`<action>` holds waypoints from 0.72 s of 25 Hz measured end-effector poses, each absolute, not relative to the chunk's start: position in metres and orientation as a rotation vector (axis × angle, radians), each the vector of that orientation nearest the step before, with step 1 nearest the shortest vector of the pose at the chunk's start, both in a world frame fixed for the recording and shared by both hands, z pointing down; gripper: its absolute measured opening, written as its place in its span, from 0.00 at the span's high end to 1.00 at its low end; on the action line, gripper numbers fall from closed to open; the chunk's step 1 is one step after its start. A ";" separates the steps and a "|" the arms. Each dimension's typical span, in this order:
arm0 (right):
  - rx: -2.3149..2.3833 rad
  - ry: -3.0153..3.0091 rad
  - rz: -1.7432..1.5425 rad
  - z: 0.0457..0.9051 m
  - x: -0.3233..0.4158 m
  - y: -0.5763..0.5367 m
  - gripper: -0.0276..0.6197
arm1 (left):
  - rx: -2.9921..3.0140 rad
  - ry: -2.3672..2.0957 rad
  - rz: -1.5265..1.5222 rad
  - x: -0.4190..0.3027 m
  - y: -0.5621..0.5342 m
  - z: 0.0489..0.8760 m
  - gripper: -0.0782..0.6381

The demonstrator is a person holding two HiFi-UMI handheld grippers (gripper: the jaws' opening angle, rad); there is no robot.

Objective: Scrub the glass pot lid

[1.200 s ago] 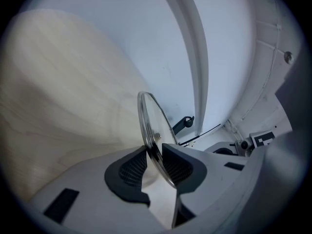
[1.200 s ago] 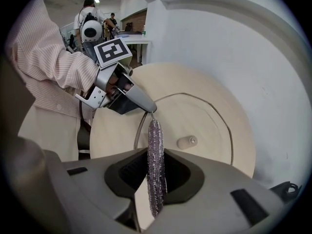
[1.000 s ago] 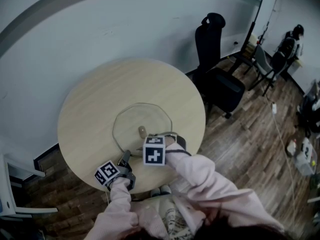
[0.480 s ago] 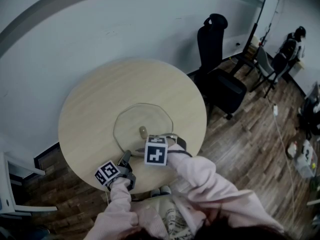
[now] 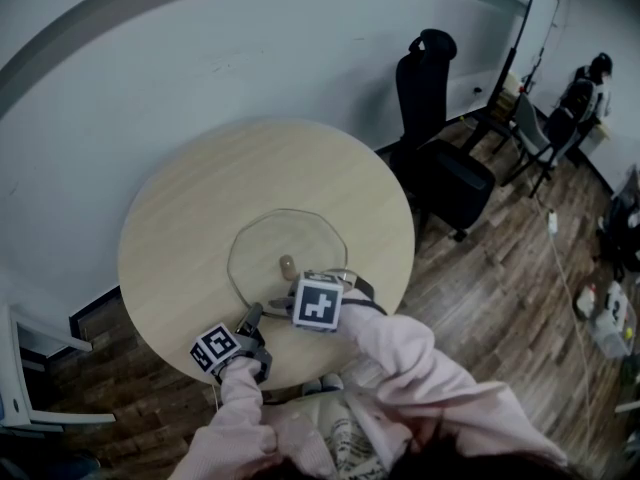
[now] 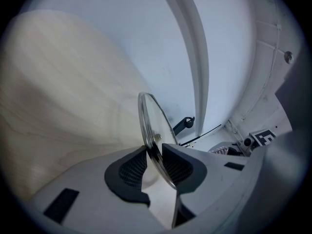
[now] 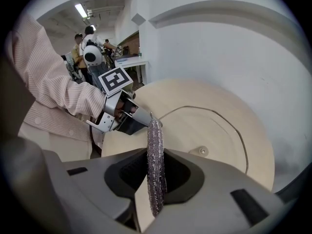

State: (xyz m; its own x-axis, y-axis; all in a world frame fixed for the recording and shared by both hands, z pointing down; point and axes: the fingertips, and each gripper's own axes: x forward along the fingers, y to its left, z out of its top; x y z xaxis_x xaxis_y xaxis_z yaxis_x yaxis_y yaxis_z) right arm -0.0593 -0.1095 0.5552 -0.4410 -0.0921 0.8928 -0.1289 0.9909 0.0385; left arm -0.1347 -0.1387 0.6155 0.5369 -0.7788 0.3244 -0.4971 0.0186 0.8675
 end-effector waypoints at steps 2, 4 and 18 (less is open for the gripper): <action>0.146 -2.078 0.067 0.552 -0.066 -0.107 0.83 | 1.634 -1.100 -0.308 -0.134 -0.138 0.616 0.74; 0.141 -2.105 0.088 0.550 -0.069 -0.104 0.83 | 1.633 -1.099 -0.308 -0.134 -0.137 0.616 0.74; 0.156 -2.218 0.180 0.528 -0.071 -0.100 0.83 | 1.638 -1.106 -0.303 -0.135 -0.136 0.616 0.74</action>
State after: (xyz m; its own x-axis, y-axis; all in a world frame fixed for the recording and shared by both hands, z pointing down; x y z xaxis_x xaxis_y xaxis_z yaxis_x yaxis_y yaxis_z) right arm -0.0711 -0.1002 0.5284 -0.6052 -0.0485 0.7946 -0.1761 0.9816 -0.0743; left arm -0.1348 -0.1359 0.6157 0.5346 -0.7791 0.3274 -0.5037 0.0174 0.8637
